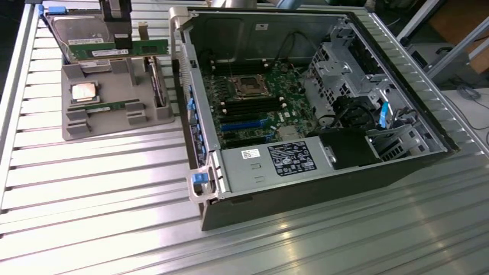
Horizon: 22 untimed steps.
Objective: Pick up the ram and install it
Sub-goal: 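Pick up the ram and move it above insertion slot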
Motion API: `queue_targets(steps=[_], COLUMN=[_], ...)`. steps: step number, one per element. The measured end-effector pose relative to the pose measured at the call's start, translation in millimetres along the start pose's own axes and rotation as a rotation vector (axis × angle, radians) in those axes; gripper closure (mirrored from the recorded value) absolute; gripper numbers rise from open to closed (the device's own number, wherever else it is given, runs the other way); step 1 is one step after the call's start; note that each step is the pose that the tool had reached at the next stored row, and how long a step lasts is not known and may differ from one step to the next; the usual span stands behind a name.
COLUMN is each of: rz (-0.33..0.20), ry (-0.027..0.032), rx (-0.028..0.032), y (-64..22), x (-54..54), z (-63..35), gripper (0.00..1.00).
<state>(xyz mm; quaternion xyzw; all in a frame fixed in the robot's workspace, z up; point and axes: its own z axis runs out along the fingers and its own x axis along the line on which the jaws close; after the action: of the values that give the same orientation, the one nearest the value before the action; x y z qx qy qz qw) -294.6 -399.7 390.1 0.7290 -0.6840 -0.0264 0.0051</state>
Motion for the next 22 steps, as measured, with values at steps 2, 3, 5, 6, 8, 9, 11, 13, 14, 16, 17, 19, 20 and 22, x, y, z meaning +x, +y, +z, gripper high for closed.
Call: queue_targets(steps=[2,3,5,6,8,9,11,13,14,16,17,19,20,22], rz=[0.000,0.000,0.000,0.000,0.000,0.000,0.000,0.000,0.000,0.000,0.000,0.000,0.000,0.000], ry=[0.0000,0.0000,0.0000,0.0000,0.0000,-0.0001,0.0000,0.0000,0.0000,0.0000,0.0000,0.0000,0.0000,0.0000], rx=[0.0000,0.0000,0.0000,0.0000,0.0001,0.0001,0.0000,0.0000,0.0001,0.0000,0.0000,0.0000,0.0000,0.0000], y=[-2.3,-3.1,-6.2,-8.1,-10.0,-10.9,-13.0,-15.8,-16.9,-18.9,-20.1,-23.7,-24.8,-28.2], x=[0.2,0.2,0.4,0.5,0.6,0.7,0.8,1.0,1.1,1.2,1.3,1.5,1.6,1.8], z=[-0.1,-0.1,-0.3,-0.3,-0.4,-0.4,-0.6,-0.7,-0.7,-0.9,-0.9,-1.1,-1.1,-1.3], gripper=[0.88,0.88,0.88,0.88,0.88,0.88,0.88,0.88,0.88,0.88,0.88,0.88,0.88,0.88])
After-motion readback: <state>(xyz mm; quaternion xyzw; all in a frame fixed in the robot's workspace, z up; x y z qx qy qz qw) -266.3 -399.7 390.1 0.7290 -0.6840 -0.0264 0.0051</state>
